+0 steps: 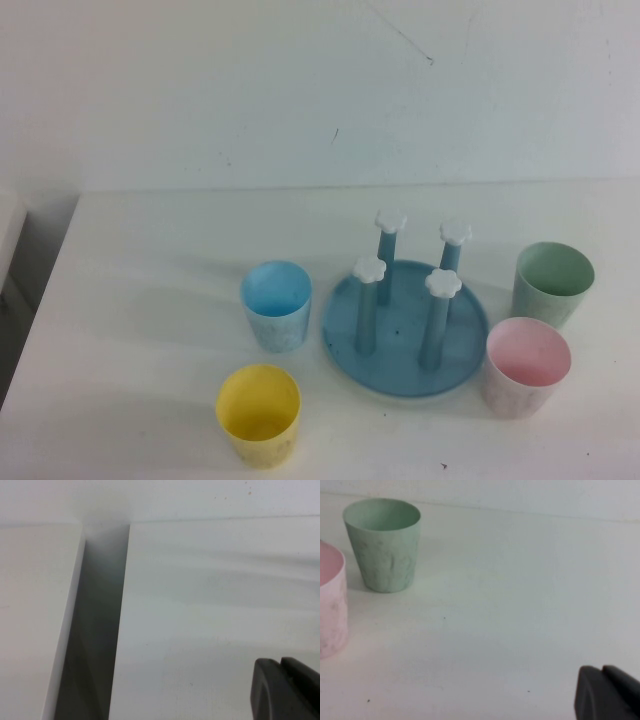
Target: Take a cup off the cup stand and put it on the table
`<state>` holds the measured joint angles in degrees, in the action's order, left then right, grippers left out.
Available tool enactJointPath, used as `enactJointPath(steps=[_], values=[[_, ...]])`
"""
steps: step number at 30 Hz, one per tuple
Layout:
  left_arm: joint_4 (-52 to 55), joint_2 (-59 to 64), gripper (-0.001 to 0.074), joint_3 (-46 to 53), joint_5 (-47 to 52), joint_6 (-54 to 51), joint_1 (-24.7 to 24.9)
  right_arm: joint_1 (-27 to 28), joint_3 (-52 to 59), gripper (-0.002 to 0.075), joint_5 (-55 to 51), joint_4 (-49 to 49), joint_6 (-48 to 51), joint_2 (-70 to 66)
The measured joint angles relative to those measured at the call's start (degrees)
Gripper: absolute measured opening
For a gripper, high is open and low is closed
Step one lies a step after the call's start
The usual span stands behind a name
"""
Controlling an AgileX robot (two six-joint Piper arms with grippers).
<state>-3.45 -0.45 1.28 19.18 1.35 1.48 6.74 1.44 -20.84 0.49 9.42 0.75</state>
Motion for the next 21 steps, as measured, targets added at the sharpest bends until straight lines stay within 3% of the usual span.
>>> enactJointPath(steps=[21], values=[[0.0, 0.0, -0.0002, 0.0, 0.0, 0.0, 0.0, -1.56, 0.0, -0.0003, 0.11, -0.91, -2.71, 0.0]])
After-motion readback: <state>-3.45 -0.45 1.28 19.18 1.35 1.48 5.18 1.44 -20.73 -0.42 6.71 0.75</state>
